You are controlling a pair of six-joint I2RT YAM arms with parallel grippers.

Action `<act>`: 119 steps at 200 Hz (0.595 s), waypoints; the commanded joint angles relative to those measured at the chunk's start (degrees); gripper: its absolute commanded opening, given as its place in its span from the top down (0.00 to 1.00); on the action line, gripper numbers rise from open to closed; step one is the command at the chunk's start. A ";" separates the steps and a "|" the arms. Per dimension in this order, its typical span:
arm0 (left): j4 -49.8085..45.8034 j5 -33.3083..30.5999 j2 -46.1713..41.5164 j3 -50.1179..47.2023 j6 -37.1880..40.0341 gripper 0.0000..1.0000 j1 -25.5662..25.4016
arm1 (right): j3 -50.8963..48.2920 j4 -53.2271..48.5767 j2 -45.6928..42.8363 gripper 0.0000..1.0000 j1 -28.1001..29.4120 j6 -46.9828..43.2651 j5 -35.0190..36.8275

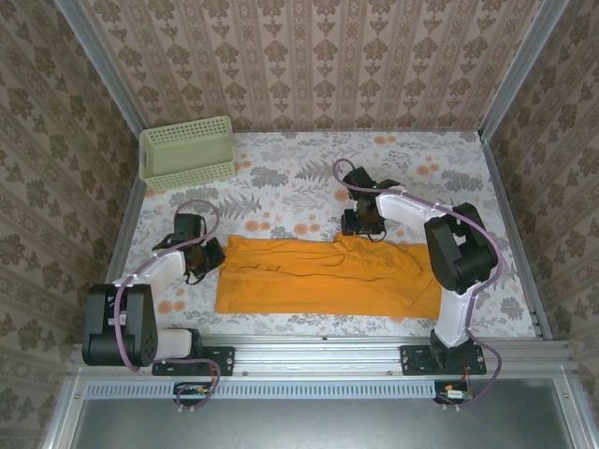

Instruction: Fold the inside-out t-shirt

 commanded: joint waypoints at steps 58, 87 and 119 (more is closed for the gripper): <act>-1.41 -1.65 -0.72 1.06 1.76 0.98 -0.10 | 2.25 -1.98 -5.75 1.00 0.54 -1.25 9.54; -1.87 -2.35 -2.43 0.78 1.76 0.98 0.34 | 2.30 -4.28 -11.53 1.00 -0.53 -1.52 14.45; -2.01 -1.27 -4.32 0.62 1.76 0.98 1.91 | 1.20 -6.40 -18.65 1.00 -3.45 -1.77 18.64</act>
